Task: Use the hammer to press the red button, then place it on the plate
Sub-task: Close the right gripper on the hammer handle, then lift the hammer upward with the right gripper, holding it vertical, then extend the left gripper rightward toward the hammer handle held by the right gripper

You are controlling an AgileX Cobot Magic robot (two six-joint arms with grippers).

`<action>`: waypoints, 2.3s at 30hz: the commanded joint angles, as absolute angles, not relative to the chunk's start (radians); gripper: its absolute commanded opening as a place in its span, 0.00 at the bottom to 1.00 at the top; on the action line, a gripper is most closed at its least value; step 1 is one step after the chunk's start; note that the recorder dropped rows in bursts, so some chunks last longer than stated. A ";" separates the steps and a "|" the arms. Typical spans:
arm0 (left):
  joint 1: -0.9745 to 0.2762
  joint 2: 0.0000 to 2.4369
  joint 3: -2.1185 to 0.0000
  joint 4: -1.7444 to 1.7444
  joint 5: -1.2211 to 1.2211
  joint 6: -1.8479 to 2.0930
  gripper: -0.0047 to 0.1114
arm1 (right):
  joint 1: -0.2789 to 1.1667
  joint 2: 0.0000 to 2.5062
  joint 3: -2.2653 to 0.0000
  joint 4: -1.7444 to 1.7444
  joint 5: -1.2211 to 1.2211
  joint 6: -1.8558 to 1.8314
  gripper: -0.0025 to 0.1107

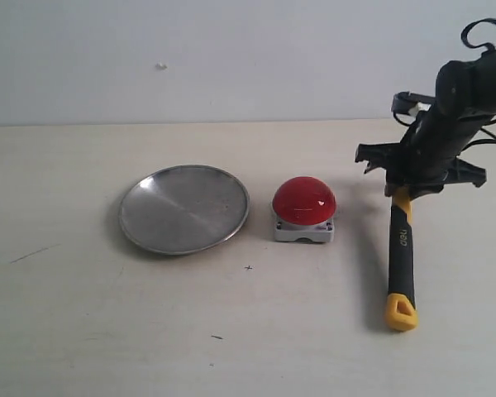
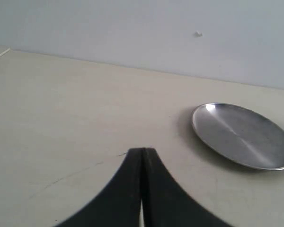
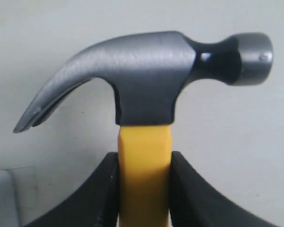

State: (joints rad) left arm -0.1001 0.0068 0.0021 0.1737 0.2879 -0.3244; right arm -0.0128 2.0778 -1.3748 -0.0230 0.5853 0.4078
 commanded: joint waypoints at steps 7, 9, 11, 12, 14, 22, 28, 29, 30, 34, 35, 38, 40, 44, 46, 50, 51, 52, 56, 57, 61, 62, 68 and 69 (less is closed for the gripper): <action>-0.102 0.000 0.000 0.170 0.281 -0.321 0.04 | -0.011 1.675 -1.274 -0.022 0.637 0.291 0.02; -0.102 0.000 0.000 0.170 0.281 -0.321 0.04 | -0.011 1.599 -1.273 0.000 0.712 0.254 0.02; -0.102 0.000 0.000 0.170 0.281 -0.321 0.04 | -0.011 1.511 -1.273 0.019 0.776 0.220 0.02; -0.102 0.000 0.000 0.170 0.281 -0.321 0.04 | -0.011 1.464 -1.273 0.029 0.797 0.204 0.02; -0.102 0.000 0.000 0.170 0.281 -0.321 0.04 | -0.011 1.366 -1.273 0.049 0.843 0.172 0.02; -0.102 0.000 0.000 0.170 0.281 -0.321 0.04 | -0.011 1.026 -1.270 0.174 0.947 0.044 0.02; -0.102 0.000 0.000 0.193 0.256 -0.303 0.04 | -0.011 0.906 -1.192 0.183 0.911 0.044 0.02; -0.102 0.000 0.000 0.182 0.224 -0.317 0.04 | -0.011 0.903 -1.173 0.183 0.901 0.044 0.02; -0.102 0.000 0.000 0.130 0.187 -0.365 0.04 | -0.011 0.903 -1.157 0.186 0.886 0.044 0.02; -0.102 0.000 0.000 0.032 0.000 -0.477 0.04 | -0.011 0.912 -1.071 0.240 0.802 0.019 0.02; -0.102 0.000 0.000 0.032 -0.062 -0.510 0.04 | -0.011 0.914 -1.050 0.262 0.778 0.000 0.02; -0.102 0.000 0.000 0.025 -0.169 -0.757 0.04 | -0.011 0.924 -0.993 0.345 0.710 -0.057 0.02; -0.104 0.000 0.000 0.040 -0.178 -0.919 0.04 | -0.011 0.931 -0.959 0.445 0.669 -0.140 0.02; -0.130 0.000 0.000 0.392 -0.311 -1.231 0.04 | -0.011 0.964 -0.923 0.699 0.655 -0.367 0.02; -0.133 0.016 0.000 0.558 -0.471 -1.401 0.04 | -0.011 0.984 -0.923 0.762 0.657 -0.410 0.02; -0.116 0.139 -0.063 0.753 -0.577 -1.566 0.04 | -0.011 1.022 -0.923 0.820 0.657 -0.473 0.02; -0.111 0.188 -0.081 0.793 -0.575 -1.584 0.04 | -0.011 1.027 -0.923 0.820 0.657 -0.473 0.02; -0.105 0.243 -0.103 0.831 -0.577 -1.595 0.04 | -0.011 1.031 -0.923 0.820 0.657 -0.473 0.02; -0.102 0.498 -0.190 0.982 -0.657 -1.600 0.05 | -0.011 1.035 -0.923 0.843 0.661 -0.497 0.02; -0.102 0.557 -0.211 1.006 -0.679 -1.600 0.08 | -0.011 1.035 -0.923 0.843 0.663 -0.497 0.02; -0.115 0.867 -0.279 1.037 -0.806 -1.554 0.26 | -0.011 1.035 -0.923 0.839 0.663 -0.497 0.02; -0.127 0.928 -0.292 1.037 -0.845 -1.531 0.30 | -0.011 1.035 -0.923 0.839 0.663 -0.497 0.02; -0.341 1.317 -0.437 0.985 -0.923 -1.357 0.40 | -0.011 1.036 -0.923 0.835 0.663 -0.498 0.02; -0.380 1.359 -0.463 0.972 -0.921 -1.336 0.40 | -0.011 1.037 -0.923 0.835 0.663 -0.506 0.02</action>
State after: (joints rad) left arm -0.2793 1.2458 -0.3985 1.0077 -0.8901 -1.4178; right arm -0.0128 1.0398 -0.9161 0.8019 0.7045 -0.4839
